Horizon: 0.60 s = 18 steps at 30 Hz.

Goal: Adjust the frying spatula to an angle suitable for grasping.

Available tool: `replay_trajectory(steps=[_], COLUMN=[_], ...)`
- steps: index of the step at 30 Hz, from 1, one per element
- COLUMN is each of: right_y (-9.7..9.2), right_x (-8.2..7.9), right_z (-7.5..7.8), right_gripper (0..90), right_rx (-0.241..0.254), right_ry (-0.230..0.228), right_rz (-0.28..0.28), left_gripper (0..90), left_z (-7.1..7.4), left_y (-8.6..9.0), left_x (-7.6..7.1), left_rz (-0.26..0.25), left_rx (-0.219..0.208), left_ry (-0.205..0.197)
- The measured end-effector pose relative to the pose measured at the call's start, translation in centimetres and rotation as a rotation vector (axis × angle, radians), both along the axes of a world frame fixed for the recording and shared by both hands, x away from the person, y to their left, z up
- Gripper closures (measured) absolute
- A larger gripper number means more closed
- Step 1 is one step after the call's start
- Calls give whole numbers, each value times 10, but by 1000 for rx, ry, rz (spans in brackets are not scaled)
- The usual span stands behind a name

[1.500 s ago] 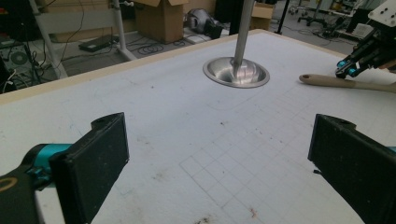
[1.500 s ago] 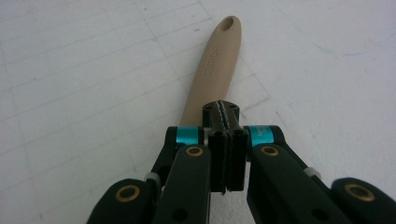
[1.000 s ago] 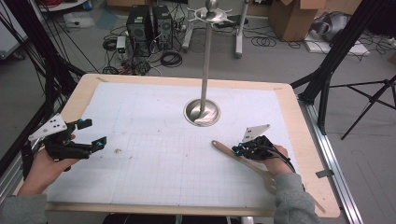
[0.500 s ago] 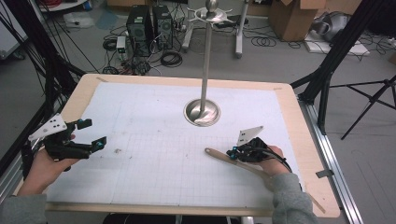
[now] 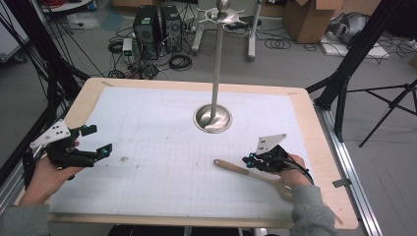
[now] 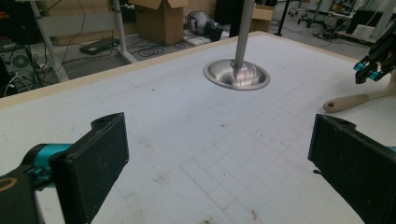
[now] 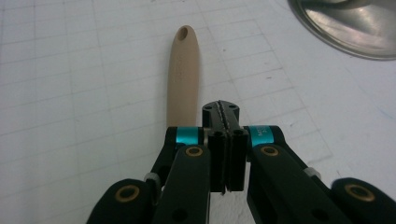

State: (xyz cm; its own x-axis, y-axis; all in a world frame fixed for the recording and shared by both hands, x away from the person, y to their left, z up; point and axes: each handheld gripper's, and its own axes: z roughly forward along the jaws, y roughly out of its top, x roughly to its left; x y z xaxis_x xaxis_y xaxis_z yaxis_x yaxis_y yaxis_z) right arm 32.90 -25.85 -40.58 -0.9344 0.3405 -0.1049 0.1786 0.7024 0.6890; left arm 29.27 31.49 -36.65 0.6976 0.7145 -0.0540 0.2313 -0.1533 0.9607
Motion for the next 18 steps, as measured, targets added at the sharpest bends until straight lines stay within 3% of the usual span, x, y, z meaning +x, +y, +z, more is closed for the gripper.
replay_trajectory(steps=[6,15,18], right_y=[-13,-33,-40], right_x=[-13,-27,-31], right_z=[6,6,9], right_gripper=[884,677,547], right_rx=[23,48,68], right_ry=[-17,-24,-32], right_rz=[-44,-115,-149], left_gripper=[56,56,56], left_z=[3,1,1], left_y=[0,-2,-5], left_x=[-2,3,6], left_rz=[-6,-14,-26], left_rx=[-16,-18,-25], left_ry=[-42,-31,-31])
